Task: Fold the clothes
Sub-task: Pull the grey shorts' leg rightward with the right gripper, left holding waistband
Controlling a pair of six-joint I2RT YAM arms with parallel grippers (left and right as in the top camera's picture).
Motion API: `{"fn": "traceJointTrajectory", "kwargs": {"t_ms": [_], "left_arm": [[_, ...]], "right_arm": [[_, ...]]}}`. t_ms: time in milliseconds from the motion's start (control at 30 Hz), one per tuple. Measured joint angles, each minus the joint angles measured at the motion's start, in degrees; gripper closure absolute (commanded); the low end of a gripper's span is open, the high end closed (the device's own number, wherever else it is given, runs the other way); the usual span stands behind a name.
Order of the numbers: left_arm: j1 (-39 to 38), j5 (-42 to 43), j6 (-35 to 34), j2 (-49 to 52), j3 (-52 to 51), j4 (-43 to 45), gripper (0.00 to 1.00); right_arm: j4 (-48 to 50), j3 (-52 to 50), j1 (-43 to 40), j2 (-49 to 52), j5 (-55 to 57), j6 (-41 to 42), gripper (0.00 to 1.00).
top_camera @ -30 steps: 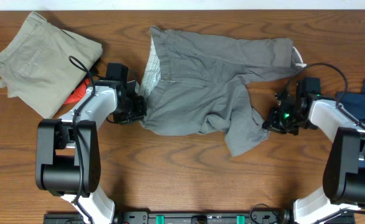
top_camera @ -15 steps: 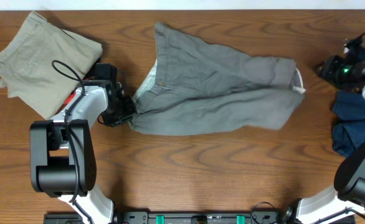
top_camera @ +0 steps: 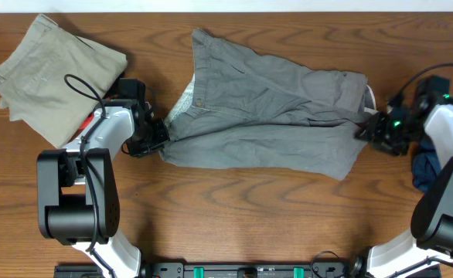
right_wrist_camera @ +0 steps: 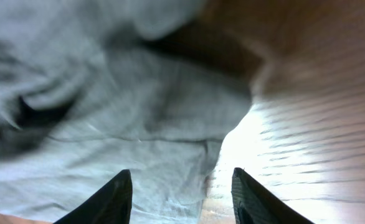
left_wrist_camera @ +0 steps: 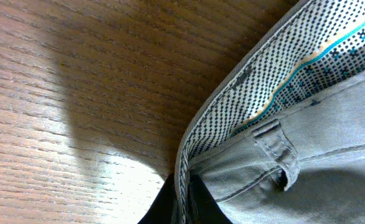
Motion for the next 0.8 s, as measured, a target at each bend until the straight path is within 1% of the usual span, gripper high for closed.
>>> {"fn": "traceJointTrajectory", "kwargs": {"t_ms": [133, 200, 267, 300, 333, 367, 433, 500, 533, 600, 733, 800], "left_arm": [[0.00, 0.00, 0.00, 0.00, 0.00, -0.20, 0.94], [0.00, -0.02, 0.00, 0.00, 0.00, -0.31, 0.94], [0.00, -0.02, 0.02, 0.00, 0.00, -0.44, 0.94], [0.00, -0.11, 0.00, 0.00, 0.00, -0.61, 0.94], [0.00, -0.20, 0.02, 0.00, 0.00, -0.85, 0.94], [0.00, -0.20, 0.00, 0.00, 0.00, -1.05, 0.94], [0.04, -0.24, 0.00, -0.02, 0.04, -2.10, 0.94], [0.04, -0.42, 0.22, -0.17, 0.07, -4.02, 0.94], [0.04, -0.59, 0.31, -0.28, 0.07, -5.03, 0.94], [0.04, -1.01, 0.52, -0.87, 0.09, -7.02, 0.94], [0.04, -1.40, 0.94, -4.98, 0.39, -8.90, 0.94], [0.04, -1.46, 1.14, -8.48, 0.61, -7.78, 0.94]], "right_arm": [[3.82, -5.16, 2.89, 0.00, 0.02, -0.83, 0.42], [8.11, -8.13, 4.59, 0.00, 0.04, -1.07, 0.43], [11.72, -10.32, 6.08, 0.00, -0.20, -1.29, 0.55], [13.53, -10.99, 6.71, -0.39, -0.66, -1.44, 0.69], [16.63, -11.89, 7.63, -0.52, -0.98, -1.22, 0.89], [17.64, -12.15, 8.15, -0.46, -1.31, -1.40, 0.98], [19.69, -12.74, 9.44, -0.46, -1.62, -1.49, 0.99], [19.52, -12.61, 10.51, -0.42, -2.08, -1.49, 0.99], [18.16, -12.13, 10.67, -0.39, -2.56, -1.51, 0.99], [12.39, -9.38, 10.27, -0.20, -4.02, -1.49, 0.98], [-1.49, 3.45, 7.50, 0.11, -9.55, -0.81, 0.99], [-4.50, 11.26, 5.97, 0.13, -11.80, -0.61, 0.99]]}}
